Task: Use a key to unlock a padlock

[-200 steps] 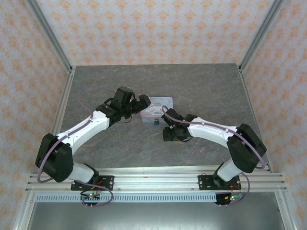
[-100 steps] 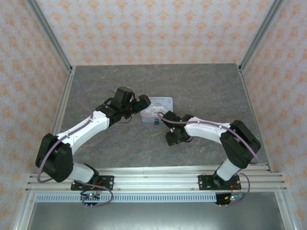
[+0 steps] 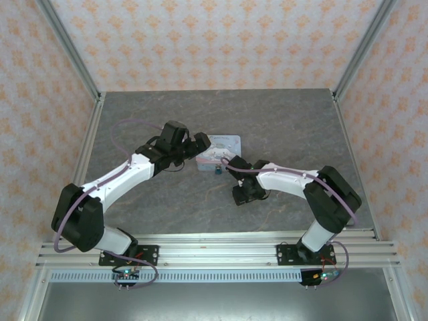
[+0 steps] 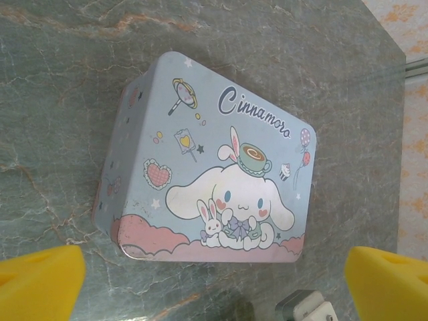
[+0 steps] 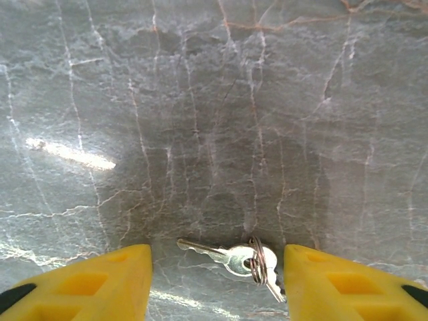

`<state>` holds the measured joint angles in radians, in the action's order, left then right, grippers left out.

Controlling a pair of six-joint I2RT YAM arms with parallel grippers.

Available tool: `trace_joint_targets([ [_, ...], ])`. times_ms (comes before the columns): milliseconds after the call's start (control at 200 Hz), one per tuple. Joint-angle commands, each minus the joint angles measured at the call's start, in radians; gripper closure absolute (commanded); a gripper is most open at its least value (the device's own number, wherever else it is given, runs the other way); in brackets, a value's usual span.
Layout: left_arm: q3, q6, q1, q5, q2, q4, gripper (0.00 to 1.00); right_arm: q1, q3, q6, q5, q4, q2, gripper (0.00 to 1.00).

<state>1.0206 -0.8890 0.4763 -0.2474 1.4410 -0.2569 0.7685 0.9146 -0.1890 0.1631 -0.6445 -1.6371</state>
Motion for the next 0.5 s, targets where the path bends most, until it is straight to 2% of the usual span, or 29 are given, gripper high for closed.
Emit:
trace_joint_targets([
  [0,0.033,0.017,0.006,0.013,0.002,0.004,0.00,0.000,-0.031,-0.029,0.073,0.009,0.012,0.49],
  [290,0.032,0.017,0.005,0.010,0.006,0.009,0.00,0.015,-0.047,-0.091,0.157,0.031,0.078,0.52],
  [495,0.036,0.017,0.005,0.007,0.011,0.010,0.00,0.028,-0.046,-0.120,0.127,0.021,0.099,0.50],
])
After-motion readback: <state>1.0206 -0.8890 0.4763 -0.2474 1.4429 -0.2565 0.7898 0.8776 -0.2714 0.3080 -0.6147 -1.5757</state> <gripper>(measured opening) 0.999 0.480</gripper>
